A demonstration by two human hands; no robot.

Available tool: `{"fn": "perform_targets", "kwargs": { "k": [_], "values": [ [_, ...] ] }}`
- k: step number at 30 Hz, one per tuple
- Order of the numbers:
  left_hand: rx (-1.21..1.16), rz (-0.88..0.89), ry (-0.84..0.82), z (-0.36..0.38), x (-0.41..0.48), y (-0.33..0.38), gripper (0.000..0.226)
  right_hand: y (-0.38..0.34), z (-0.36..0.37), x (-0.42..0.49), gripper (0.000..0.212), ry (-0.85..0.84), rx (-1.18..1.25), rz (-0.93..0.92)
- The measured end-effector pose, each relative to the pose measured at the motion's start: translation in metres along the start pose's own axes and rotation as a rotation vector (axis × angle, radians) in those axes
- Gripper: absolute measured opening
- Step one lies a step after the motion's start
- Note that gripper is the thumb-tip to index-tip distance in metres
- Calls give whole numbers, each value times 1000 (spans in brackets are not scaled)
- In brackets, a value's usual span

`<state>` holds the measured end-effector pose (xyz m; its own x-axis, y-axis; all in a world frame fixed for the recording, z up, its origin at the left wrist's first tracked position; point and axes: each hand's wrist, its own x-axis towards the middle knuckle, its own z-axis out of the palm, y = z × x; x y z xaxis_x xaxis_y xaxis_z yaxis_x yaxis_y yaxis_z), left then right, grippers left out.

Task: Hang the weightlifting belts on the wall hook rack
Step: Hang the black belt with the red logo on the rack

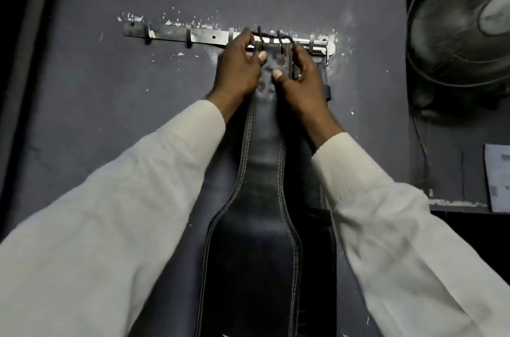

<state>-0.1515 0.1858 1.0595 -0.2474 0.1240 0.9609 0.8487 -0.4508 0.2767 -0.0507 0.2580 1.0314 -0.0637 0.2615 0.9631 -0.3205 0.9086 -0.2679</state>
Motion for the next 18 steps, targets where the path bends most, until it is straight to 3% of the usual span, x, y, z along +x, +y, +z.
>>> {"fn": "perform_targets", "kwargs": {
  "k": [5, 9, 14, 18],
  "values": [
    [198, 20, -115, 6, 50, -6, 34, 12, 6, 56, 32, 2, -1, 43],
    [349, 68, -215, 7, 45, -8, 43, 13, 4, 61, 27, -102, -184, 137],
    [230, 61, -213, 14, -2, -25, 58, 19, -1, 22, 12, -74, -418, 100],
    [131, -18, -182, 15, -59, -37, 69, 24, 1, -30, 52, 12, -469, -24]
  ]
}}
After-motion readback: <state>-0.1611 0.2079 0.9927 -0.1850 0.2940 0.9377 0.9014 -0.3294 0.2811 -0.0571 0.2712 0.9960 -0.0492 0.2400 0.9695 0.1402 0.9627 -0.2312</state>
